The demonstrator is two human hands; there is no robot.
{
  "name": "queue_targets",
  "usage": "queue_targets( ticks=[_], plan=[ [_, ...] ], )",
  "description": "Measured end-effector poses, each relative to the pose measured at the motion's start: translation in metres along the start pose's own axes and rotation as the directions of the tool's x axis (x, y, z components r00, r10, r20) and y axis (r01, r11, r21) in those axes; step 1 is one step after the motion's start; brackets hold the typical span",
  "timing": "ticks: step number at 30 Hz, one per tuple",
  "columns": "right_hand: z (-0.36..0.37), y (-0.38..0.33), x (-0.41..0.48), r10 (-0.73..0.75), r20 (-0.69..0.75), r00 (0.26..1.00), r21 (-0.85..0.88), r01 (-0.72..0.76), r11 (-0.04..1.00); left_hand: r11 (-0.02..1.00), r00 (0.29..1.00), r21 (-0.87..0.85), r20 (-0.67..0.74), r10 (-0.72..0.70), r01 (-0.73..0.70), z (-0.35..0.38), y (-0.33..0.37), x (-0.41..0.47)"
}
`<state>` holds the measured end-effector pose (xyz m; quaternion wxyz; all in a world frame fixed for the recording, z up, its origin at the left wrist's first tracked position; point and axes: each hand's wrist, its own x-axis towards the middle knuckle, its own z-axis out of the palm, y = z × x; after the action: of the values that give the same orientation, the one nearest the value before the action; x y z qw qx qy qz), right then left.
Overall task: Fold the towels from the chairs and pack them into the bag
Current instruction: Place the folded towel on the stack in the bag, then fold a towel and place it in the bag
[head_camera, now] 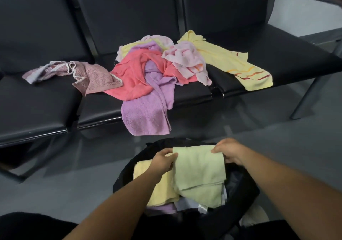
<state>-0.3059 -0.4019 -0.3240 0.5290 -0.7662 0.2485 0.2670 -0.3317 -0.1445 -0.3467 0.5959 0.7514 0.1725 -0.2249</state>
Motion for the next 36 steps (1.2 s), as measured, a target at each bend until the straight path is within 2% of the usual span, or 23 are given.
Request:
queue_targets(
  ticks=[2, 4, 6, 9, 14, 16, 20, 22, 23, 25, 27, 29, 33, 36],
  plan=[
    [0.014, 0.017, 0.018, 0.058, -0.052, 0.997, -0.006, -0.058, 0.998, 0.998, 0.998, 0.047, -0.038, -0.047, 0.049, 0.005, -0.010, 0.012],
    [0.026, 0.037, 0.032, 0.099, -0.079, 0.992, -0.009, -0.100, 0.995, 0.991, 0.995, 0.090, -0.011, -0.095, 0.096, 0.011, -0.022, 0.019],
    [0.033, 0.052, 0.042, 0.126, -0.049, 0.991, 0.028, -0.125, 0.992, 0.981, 0.993, 0.155, 0.004, -0.117, 0.115, 0.019, -0.032, 0.026],
    [0.034, 0.061, 0.051, 0.180, 0.005, 0.984, 0.104, -0.180, 0.978, 0.955, 0.994, 0.276, -0.054, -0.096, 0.107, 0.025, -0.042, 0.036],
    [0.030, 0.049, 0.056, 0.146, -0.042, 0.988, 0.207, -0.134, 0.969, 0.928, 0.989, 0.343, -0.086, -0.124, 0.146, 0.030, -0.034, 0.047],
    [0.029, 0.049, 0.057, 0.132, -0.037, 0.991, 0.261, -0.118, 0.958, 0.947, 0.990, 0.289, -0.058, -0.132, 0.143, 0.031, -0.024, 0.043],
    [0.033, 0.053, 0.051, 0.144, 0.000, 0.990, 0.312, -0.136, 0.940, 0.953, 0.948, 0.006, 0.106, -0.301, 0.302, 0.031, -0.025, 0.028],
    [0.034, 0.059, 0.048, 0.157, 0.002, 0.988, 0.273, -0.151, 0.950, 0.949, 0.937, 0.018, 0.150, -0.315, 0.316, 0.027, -0.030, 0.017],
    [0.035, 0.062, 0.047, 0.164, -0.008, 0.986, 0.230, -0.158, 0.960, 0.948, 0.938, 0.081, 0.141, -0.315, 0.307, 0.024, -0.035, 0.015],
    [0.037, 0.065, 0.042, 0.159, -0.018, 0.987, 0.078, -0.157, 0.984, 0.923, 0.960, 0.308, 0.085, -0.268, 0.231, 0.022, -0.042, 0.011],
    [0.040, 0.063, 0.033, 0.131, -0.062, 0.989, -0.127, -0.138, 0.982, 0.833, 0.986, 0.540, 0.033, -0.164, 0.121, 0.025, -0.039, 0.006],
    [0.044, 0.058, 0.029, 0.103, -0.112, 0.988, -0.238, -0.128, 0.963, 0.751, 0.997, 0.658, 0.008, -0.082, 0.057, 0.029, -0.029, 0.003],
    [0.043, 0.025, 0.016, -0.009, -0.224, 0.975, -0.335, -0.069, 0.940, 0.797, 0.996, 0.604, -0.073, 0.045, 0.008, 0.017, 0.007, 0.004],
    [0.036, -0.018, 0.010, -0.134, -0.237, 0.962, -0.385, 0.034, 0.922, 0.824, 0.992, 0.563, -0.055, 0.117, -0.066, -0.004, 0.041, 0.007]
  ],
)
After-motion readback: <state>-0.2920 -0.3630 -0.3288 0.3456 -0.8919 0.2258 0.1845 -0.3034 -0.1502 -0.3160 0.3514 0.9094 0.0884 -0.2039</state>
